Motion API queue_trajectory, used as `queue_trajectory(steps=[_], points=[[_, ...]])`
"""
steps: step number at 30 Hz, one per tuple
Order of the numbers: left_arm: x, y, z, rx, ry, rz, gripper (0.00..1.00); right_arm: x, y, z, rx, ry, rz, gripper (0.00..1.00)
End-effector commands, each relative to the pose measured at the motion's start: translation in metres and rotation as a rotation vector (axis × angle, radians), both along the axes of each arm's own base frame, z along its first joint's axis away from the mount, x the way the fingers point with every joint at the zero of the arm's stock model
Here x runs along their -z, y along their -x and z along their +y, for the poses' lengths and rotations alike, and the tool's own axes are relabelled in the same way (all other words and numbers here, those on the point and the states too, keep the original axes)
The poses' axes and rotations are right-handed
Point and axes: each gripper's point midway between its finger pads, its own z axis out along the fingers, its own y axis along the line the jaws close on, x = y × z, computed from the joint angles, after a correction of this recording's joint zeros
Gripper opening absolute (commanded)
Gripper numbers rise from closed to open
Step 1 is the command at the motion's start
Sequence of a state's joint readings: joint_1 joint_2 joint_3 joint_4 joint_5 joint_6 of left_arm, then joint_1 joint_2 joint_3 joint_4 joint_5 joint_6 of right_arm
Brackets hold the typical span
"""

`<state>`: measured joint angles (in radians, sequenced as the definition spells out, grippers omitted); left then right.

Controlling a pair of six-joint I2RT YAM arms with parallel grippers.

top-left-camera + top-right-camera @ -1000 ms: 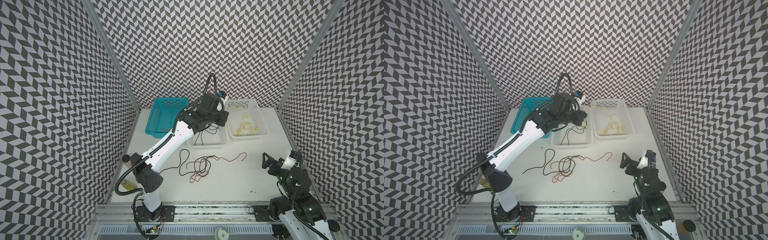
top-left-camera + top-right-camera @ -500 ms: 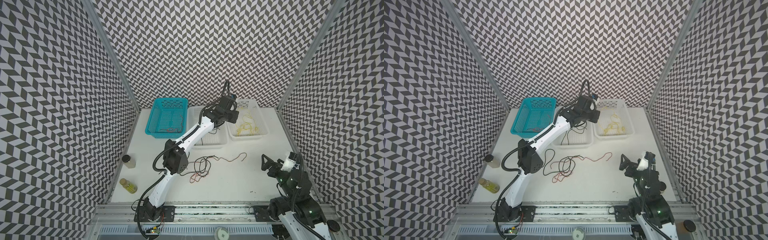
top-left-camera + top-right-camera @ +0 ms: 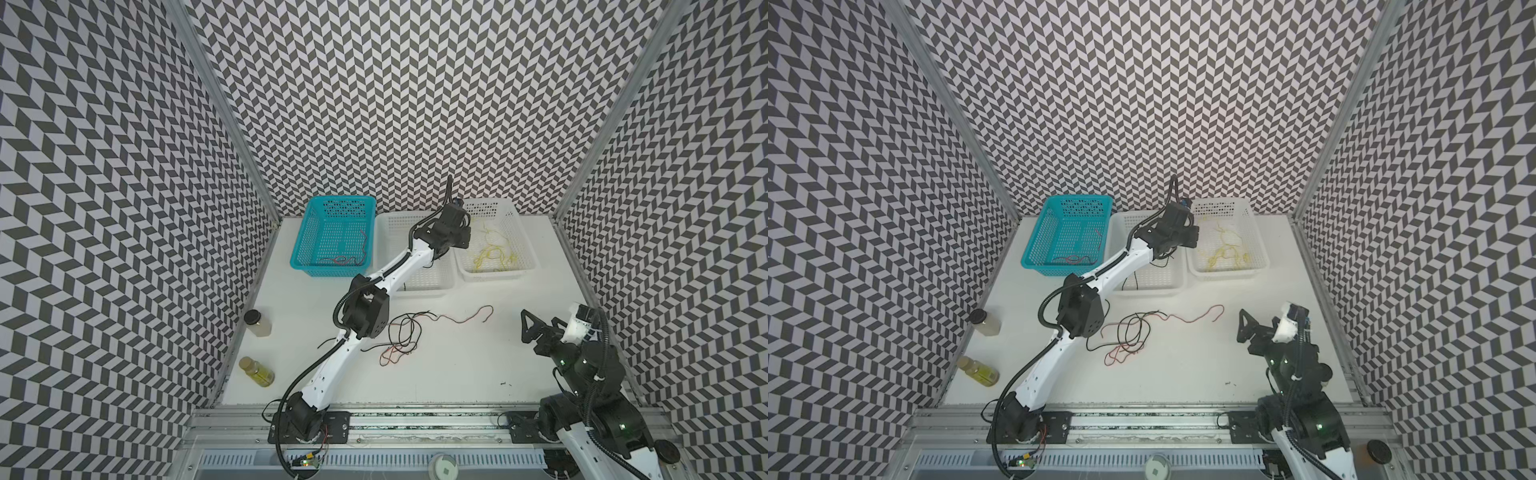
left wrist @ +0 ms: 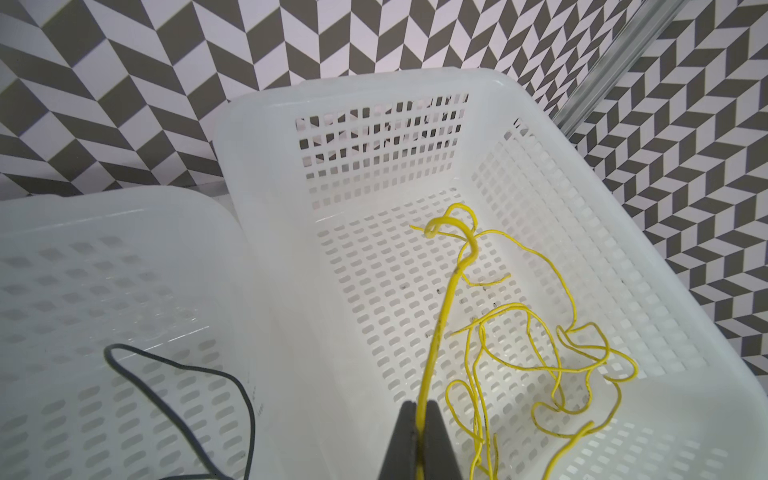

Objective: Untangle the cables
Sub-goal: 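Lower the yellow wire into the farthest white basket and open the left gripper, then draw the left gripper back while the right gripper moves over the black-red tangle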

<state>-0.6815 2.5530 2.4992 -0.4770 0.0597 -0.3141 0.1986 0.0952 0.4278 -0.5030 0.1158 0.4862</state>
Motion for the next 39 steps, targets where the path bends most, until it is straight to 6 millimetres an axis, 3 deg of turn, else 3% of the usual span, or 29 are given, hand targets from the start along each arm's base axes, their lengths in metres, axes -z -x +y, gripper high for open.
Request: queue_trajectory(steps=[1, 12, 24, 26, 32, 35, 36, 39], points=[[-0.026, 0.002, -0.014, 0.018, 0.031, -0.076, 0.12, -0.009, 0.000, 0.003, -0.013, -0.006, -0.044, 1.00], [-0.051, 0.011, -0.015, 0.052, 0.052, -0.098, 0.35, -0.003, -0.003, 0.003, -0.011, 0.003, -0.012, 1.00], [-0.140, 0.029, -0.007, 0.112, 0.098, -0.264, 0.56, 0.004, -0.010, 0.005, -0.018, 0.020, 0.082, 1.00], [-0.154, 0.036, -0.004, 0.127, 0.091, -0.289, 0.66, 0.003, -0.011, 0.005, -0.016, 0.026, 0.080, 1.00], [-0.195, 0.063, 0.018, 0.152, 0.078, -0.358, 0.74, 0.004, -0.013, 0.009, -0.039, 0.037, 0.093, 1.00], [-0.208, 0.082, 0.034, 0.155, 0.058, -0.375, 0.84, 0.009, -0.015, 0.017, -0.082, 0.038, 0.111, 1.00], [-0.211, 0.091, 0.041, 0.155, 0.050, -0.385, 0.99, 0.009, -0.016, 0.019, -0.096, 0.039, 0.117, 1.00], [-0.223, 0.118, 0.062, 0.147, 0.025, -0.429, 1.00, 0.012, -0.019, 0.027, -0.135, 0.046, 0.140, 1.00]])
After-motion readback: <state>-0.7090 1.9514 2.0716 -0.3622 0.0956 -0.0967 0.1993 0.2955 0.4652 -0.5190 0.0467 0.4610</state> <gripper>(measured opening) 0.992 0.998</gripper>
